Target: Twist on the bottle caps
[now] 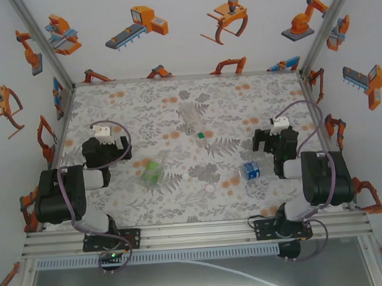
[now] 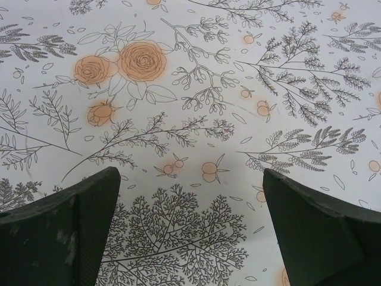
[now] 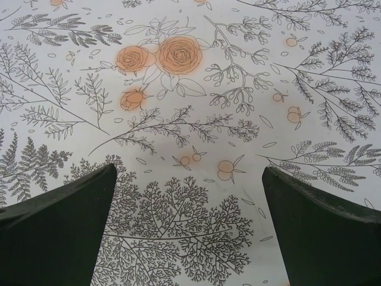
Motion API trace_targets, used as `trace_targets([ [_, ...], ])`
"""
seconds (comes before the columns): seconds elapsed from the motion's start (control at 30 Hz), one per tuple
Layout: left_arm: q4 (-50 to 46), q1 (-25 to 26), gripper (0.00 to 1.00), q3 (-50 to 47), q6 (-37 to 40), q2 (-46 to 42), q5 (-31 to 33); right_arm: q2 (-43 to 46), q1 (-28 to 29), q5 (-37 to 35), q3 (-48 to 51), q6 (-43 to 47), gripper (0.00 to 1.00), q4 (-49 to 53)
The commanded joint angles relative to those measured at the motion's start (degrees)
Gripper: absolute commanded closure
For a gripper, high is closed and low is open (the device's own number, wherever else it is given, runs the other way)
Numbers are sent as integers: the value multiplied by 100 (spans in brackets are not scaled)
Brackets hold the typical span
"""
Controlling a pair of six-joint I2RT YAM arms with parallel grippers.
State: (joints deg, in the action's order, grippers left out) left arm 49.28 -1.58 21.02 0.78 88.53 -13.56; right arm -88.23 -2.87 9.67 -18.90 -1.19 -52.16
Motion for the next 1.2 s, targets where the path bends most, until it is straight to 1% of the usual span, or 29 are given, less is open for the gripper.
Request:
trace_targets([
  [0.0,179,-19,3,43,6,-58,-136,16,-47,86,-42,112,1,-276],
  [0.2,179,-20,3,43,-3,-59,-103,7,-43,60,-59,89,1,-269],
  [0.4,167,-23,3,56,-6,-49,-80,-23,-42,-425,-140,-116,1,-157],
  [0.6,156,-22,3,57,-29,-48,-35,-19,-41,-431,-193,-111,1,-47],
  [0.73,25,-23,3,143,-188,-31,404,-27,-53,-440,-219,-136,1,-5],
  [0.77,0,-18,3,153,-190,-37,430,-19,-55,-440,-220,-135,1,-9],
  [1.17,3,0,3,150,-191,-31,468,-19,-58,-448,-220,-124,1,9],
])
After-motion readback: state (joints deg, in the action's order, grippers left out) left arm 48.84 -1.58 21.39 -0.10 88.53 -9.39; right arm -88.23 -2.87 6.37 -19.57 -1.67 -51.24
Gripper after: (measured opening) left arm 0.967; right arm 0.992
